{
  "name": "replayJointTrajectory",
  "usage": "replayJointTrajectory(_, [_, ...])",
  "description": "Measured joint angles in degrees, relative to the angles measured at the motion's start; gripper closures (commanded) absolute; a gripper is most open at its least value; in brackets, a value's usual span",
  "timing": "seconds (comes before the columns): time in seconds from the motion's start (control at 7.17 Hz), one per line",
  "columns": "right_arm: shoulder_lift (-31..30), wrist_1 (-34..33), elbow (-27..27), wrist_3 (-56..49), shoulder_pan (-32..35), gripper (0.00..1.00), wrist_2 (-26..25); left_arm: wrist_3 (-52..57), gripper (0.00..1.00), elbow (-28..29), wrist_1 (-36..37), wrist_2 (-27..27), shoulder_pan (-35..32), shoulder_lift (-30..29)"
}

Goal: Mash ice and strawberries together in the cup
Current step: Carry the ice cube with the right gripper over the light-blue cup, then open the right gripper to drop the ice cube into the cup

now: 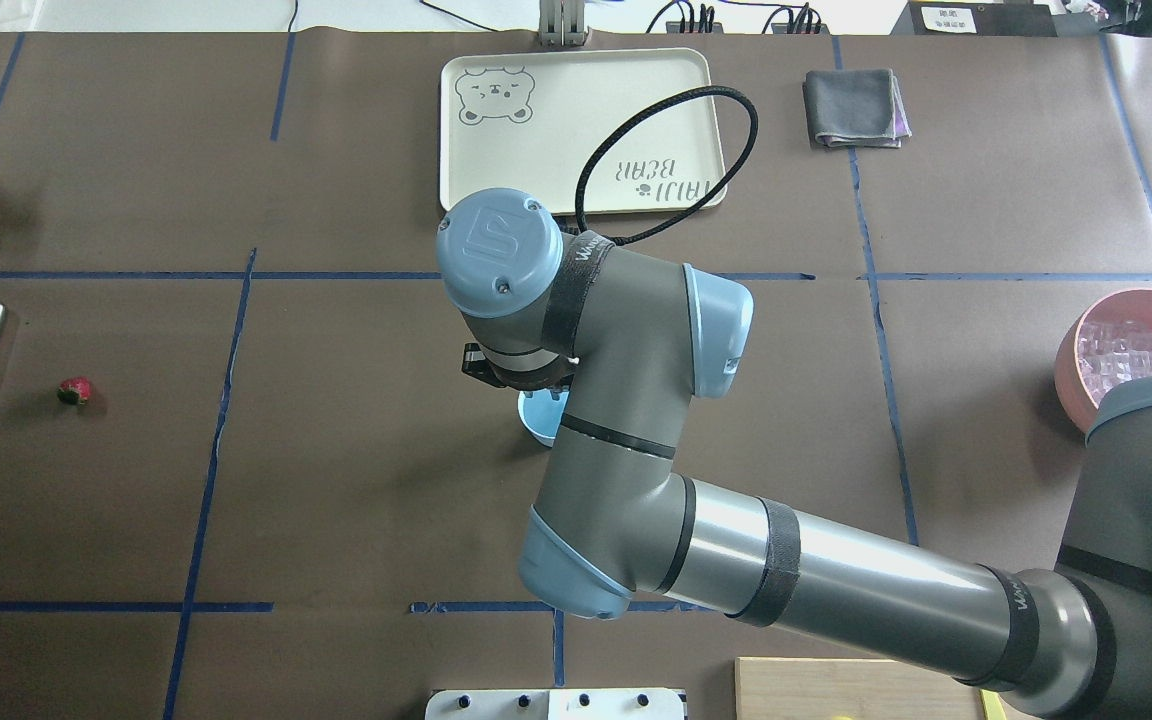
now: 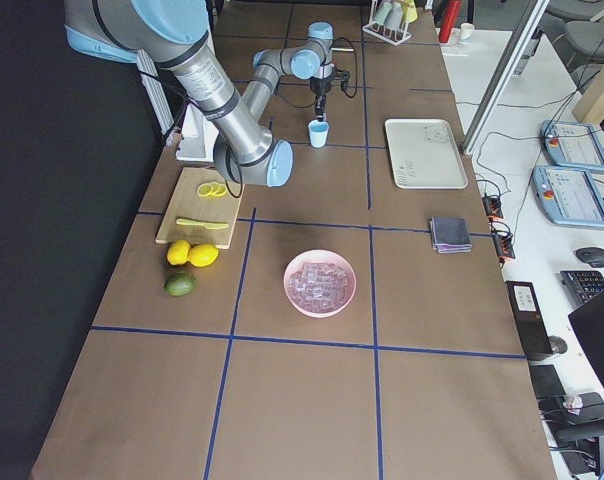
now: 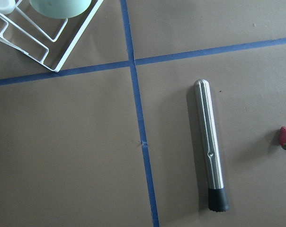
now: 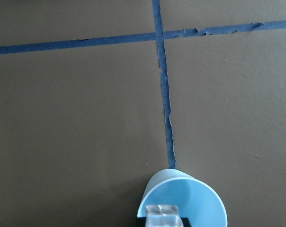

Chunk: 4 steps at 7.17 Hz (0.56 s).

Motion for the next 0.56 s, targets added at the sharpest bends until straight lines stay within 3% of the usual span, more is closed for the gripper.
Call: replayJointTrajectory(0.56, [-1.08, 0.09, 1.15, 0.15, -0.06, 0.0, -0.88, 0.0, 0.0, 0.01, -0.22, -0.11, 0.06, -0.06])
